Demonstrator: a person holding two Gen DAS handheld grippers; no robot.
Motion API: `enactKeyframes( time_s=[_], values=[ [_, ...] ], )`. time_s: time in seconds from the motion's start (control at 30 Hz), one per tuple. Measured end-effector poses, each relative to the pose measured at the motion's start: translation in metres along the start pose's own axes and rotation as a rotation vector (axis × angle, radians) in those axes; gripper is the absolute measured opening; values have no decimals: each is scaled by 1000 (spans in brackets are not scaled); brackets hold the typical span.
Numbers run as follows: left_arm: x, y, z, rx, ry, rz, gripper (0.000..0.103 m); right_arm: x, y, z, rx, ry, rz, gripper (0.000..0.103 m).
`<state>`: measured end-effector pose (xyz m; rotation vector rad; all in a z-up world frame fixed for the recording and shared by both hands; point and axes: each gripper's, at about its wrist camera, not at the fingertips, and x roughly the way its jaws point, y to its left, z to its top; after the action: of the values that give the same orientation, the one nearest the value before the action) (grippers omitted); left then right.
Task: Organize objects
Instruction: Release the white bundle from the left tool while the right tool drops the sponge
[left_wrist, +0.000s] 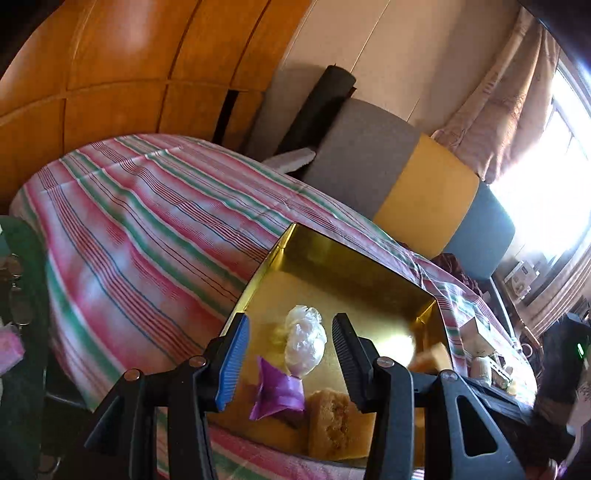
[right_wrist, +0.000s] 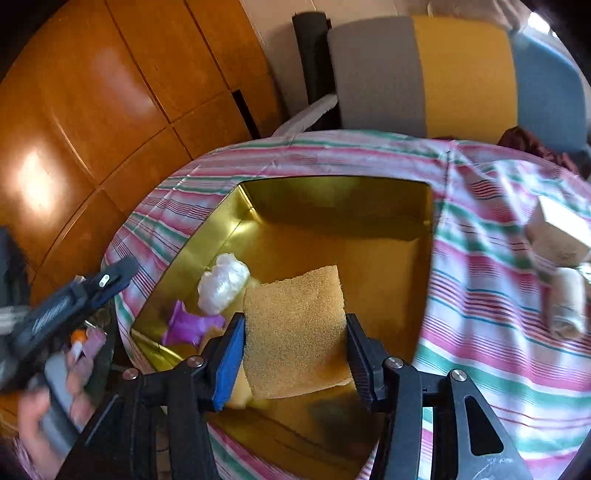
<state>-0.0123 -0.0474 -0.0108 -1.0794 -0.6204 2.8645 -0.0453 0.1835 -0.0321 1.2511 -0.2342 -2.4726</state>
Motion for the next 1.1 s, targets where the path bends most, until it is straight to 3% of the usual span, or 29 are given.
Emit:
enactKeyframes(
  time_s=[0.5,0.57,0.63,1.1],
  values=[
    [-6,7,-6,-16,-1,-1,47,57,13,26,40,46,-70,56],
    [-7,6,-7,-15,-4,-2,47,59,13,25,52,50,-44,69],
    [-6,6,-8,-12,-3,-4,47,52,11,22,67,20,-27,82],
    [-6,-13,-18,48,11,-32,47,2,9,8,29,-59,-19,82]
  ],
)
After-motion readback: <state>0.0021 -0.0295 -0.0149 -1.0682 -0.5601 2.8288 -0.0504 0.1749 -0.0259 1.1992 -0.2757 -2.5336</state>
